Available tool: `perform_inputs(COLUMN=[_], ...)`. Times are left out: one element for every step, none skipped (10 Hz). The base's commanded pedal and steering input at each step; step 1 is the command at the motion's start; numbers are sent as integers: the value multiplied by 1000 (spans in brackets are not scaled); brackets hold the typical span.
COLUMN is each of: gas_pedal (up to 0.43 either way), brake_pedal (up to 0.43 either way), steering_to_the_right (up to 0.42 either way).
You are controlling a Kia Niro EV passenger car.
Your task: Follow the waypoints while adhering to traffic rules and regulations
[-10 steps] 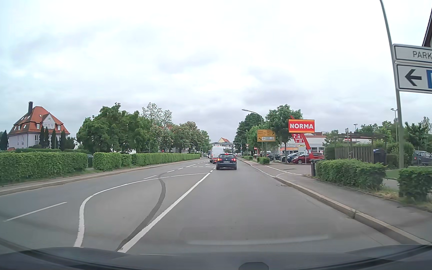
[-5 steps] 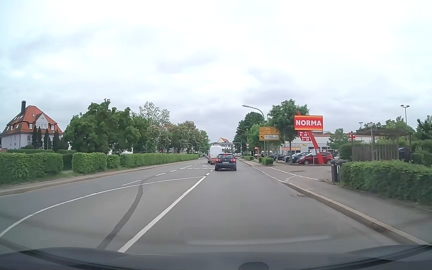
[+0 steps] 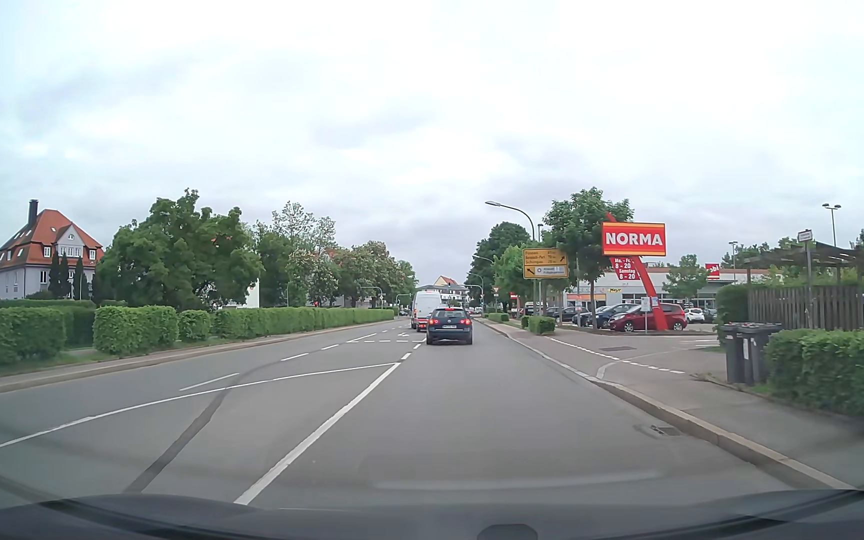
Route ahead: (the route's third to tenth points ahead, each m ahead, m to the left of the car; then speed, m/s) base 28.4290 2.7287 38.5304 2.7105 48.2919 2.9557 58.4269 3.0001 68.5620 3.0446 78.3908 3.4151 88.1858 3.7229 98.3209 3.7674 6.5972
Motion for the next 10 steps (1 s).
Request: perform_inputs(gas_pedal=[0,0,0,0,0,0,0,0,0,0], brake_pedal=[122,128,152,189,207,213,226,226,226,220], steering_to_the_right=[2,2,2,3,3,3,3,3,3,3])
